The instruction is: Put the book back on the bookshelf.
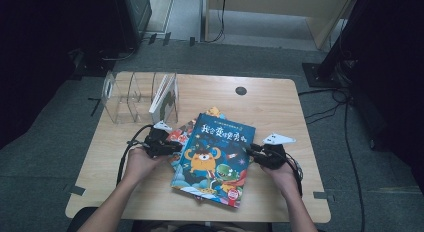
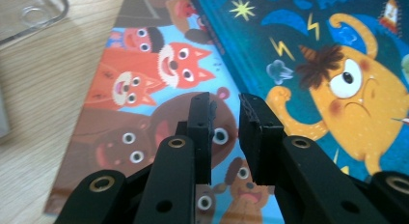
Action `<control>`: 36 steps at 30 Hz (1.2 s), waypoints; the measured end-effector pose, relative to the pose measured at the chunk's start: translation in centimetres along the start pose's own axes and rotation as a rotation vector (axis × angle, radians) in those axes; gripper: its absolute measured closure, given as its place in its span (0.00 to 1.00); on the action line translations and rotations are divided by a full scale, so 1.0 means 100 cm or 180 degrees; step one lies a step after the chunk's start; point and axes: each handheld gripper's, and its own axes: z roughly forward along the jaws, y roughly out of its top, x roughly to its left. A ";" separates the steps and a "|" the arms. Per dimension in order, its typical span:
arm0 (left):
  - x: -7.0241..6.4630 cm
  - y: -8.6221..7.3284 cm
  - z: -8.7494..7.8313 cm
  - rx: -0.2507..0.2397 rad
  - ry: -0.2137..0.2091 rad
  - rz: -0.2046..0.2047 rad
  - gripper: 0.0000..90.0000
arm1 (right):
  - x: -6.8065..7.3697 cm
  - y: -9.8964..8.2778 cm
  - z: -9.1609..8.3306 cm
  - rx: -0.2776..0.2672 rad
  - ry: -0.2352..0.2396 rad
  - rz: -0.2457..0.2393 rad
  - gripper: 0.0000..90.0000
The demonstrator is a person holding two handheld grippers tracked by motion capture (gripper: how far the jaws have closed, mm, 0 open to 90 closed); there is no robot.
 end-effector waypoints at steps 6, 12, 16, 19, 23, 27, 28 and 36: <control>-0.003 -0.007 0.001 -0.0162 0.0022 0.0087 0.84 | -0.008 -0.001 -0.002 -0.0001 -0.0067 0.0028 0.88; -0.004 -0.007 0.002 -0.0151 0.0049 0.0055 0.84 | -0.011 -0.002 -0.001 0.0118 -0.0107 0.0010 0.96; -0.007 -0.005 0.003 -0.0087 -0.0015 -0.0010 0.90 | -0.010 -0.002 0.001 0.0132 -0.0093 0.0032 0.97; -0.010 -0.006 0.005 -0.0048 -0.0129 0.0016 0.94 | -0.010 -0.003 0.001 0.0128 -0.0093 0.0043 0.97; -0.011 -0.006 0.005 -0.0047 -0.0119 0.0022 0.99 | -0.010 -0.003 0.001 0.0127 -0.0085 0.0013 0.97; -0.008 -0.008 0.003 0.0005 -0.0271 -0.0130 0.98 | -0.011 -0.003 0.001 0.0114 -0.0075 0.0045 0.97; -0.009 -0.008 0.003 0.0001 -0.0269 -0.0098 0.97 | -0.011 -0.002 0.001 0.0126 -0.0085 0.0063 0.98; -0.016 -0.010 0.004 0.0006 -0.0242 -0.0088 0.97 | -0.014 -0.001 0.001 0.0135 -0.0093 0.0152 0.98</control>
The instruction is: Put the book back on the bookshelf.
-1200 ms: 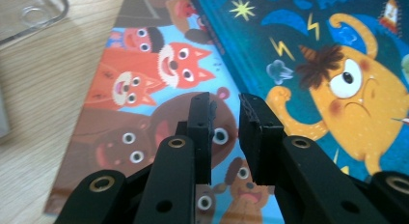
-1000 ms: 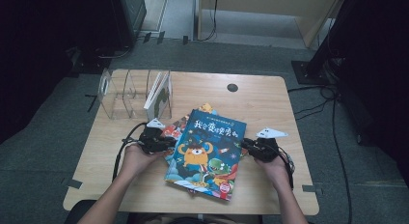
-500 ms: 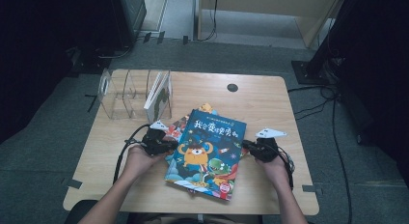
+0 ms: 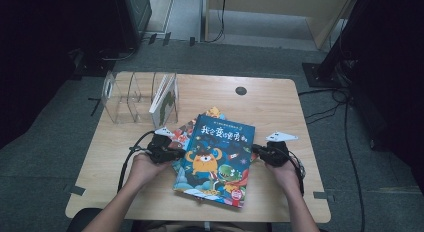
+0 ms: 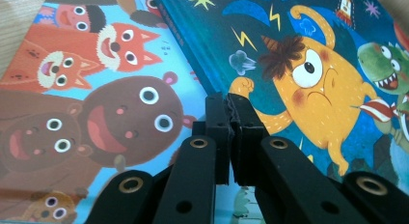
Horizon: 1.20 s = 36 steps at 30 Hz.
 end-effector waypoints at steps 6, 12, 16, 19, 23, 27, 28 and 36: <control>-0.004 -0.001 0.000 0.0002 0.0057 -0.0019 0.99 | 0.000 0.000 0.000 0.0019 0.0017 0.0008 1.00; -0.009 -0.003 0.001 0.0015 0.0001 -0.0011 1.00 | -0.002 0.001 0.000 0.0010 -0.0007 0.0015 1.00; -0.012 -0.005 0.003 0.0016 -0.0080 -0.0042 1.00 | -0.005 0.001 0.000 0.0011 -0.0020 0.0061 1.00; -0.015 -0.006 0.004 0.0005 -0.0107 -0.0053 0.98 | -0.007 0.002 0.000 -0.0001 -0.0076 0.0070 1.00; -0.020 -0.007 0.004 0.0021 -0.0076 0.0003 0.99 | -0.008 0.004 0.002 -0.0011 -0.0096 0.0066 1.00; -0.022 -0.008 0.003 0.0050 -0.0084 -0.0026 0.99 | -0.008 0.005 0.004 -0.0011 -0.0108 0.0080 1.00; -0.022 -0.009 0.003 0.0056 -0.0088 -0.0022 0.98 | -0.008 0.006 0.004 -0.0014 -0.0105 0.0073 1.00; -0.025 -0.014 0.000 0.0036 -0.0121 -0.0013 0.95 | -0.006 0.010 0.009 -0.0008 -0.0119 0.0036 1.00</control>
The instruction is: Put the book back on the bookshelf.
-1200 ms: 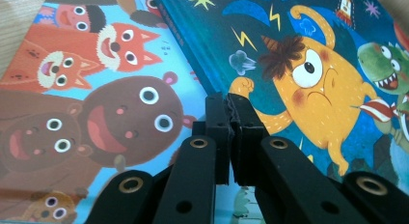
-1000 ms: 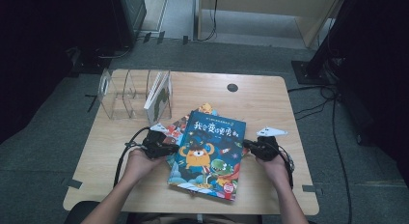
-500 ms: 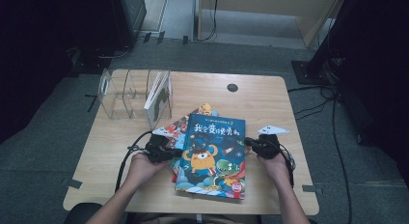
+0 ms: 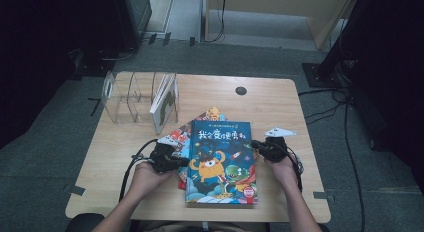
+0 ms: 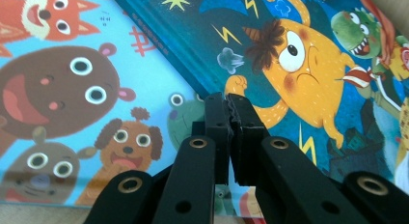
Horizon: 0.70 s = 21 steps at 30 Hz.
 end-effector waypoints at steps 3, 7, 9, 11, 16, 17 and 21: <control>0.005 0.002 -0.004 0.0013 -0.0010 -0.0010 0.83 | 0.001 0.002 0.003 0.0008 0.0030 -0.0009 1.00; 0.010 0.002 -0.009 0.0005 0.0107 -0.0003 0.81 | -0.003 0.006 0.006 0.0016 0.0070 0.0010 1.00; 0.012 0.000 -0.012 -0.0012 0.0163 -0.0025 0.81 | -0.003 0.007 0.007 0.0013 0.0075 -0.0001 1.00; 0.011 -0.002 -0.014 -0.0016 0.0222 -0.0020 0.82 | -0.002 0.009 0.009 0.0016 0.0076 -0.0015 1.00; 0.014 -0.004 -0.018 -0.0046 0.0251 -0.0069 0.85 | 0.002 0.013 0.016 0.0017 0.0137 -0.0081 1.00; 0.015 -0.004 -0.019 -0.0062 0.0272 -0.0083 0.85 | 0.002 0.014 0.017 0.0010 0.0147 -0.0090 1.00; 0.019 -0.007 -0.026 -0.0148 0.0323 -0.0151 0.84 | 0.005 0.017 0.022 0.0001 0.0188 -0.0113 1.00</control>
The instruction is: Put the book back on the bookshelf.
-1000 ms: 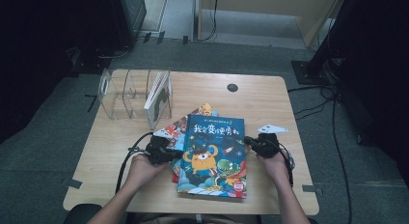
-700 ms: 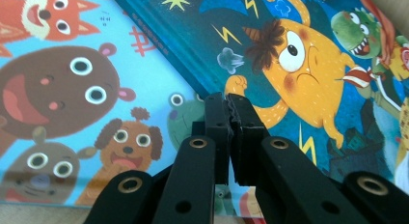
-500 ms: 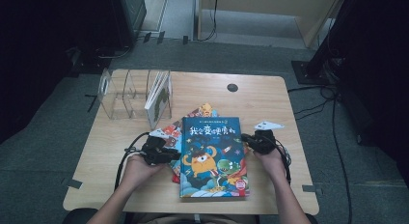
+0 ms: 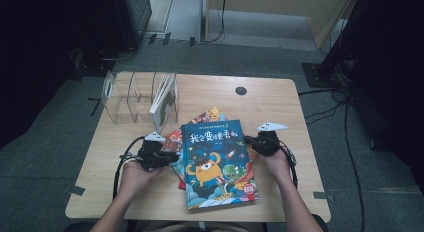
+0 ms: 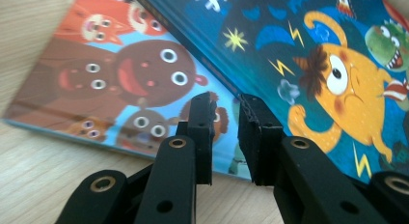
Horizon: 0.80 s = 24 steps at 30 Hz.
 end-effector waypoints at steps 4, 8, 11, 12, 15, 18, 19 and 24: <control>0.004 -0.002 -0.006 -0.0082 0.0065 -0.0035 0.83 | 0.003 0.003 0.004 -0.0004 0.0050 -0.0052 1.00; 0.009 -0.002 -0.009 -0.0070 0.0081 -0.0088 0.83 | 0.005 0.005 0.008 -0.0007 0.0073 -0.0084 1.00; 0.013 -0.003 -0.010 -0.0078 0.0095 -0.0141 0.82 | 0.008 0.007 0.012 -0.0010 0.0068 -0.0116 1.00; 0.016 -0.004 -0.010 -0.0059 0.0103 -0.0142 0.80 | 0.011 0.009 0.014 -0.0013 0.0083 -0.0123 1.00; 0.015 -0.005 -0.011 -0.0088 0.0158 -0.0141 0.78 | 0.014 0.010 0.018 -0.0036 0.0062 -0.0114 1.00; 0.014 -0.006 -0.013 -0.0121 0.0174 -0.0105 0.75 | 0.018 0.015 0.024 -0.0041 0.0075 -0.0163 0.99; 0.013 -0.007 -0.015 -0.0152 0.0181 -0.0080 0.75 | 0.018 0.015 0.024 -0.0041 0.0075 -0.0163 0.99; 0.010 -0.010 -0.017 -0.0157 0.0103 -0.0082 0.81 | 0.025 0.020 0.030 -0.0016 0.0049 -0.0301 0.98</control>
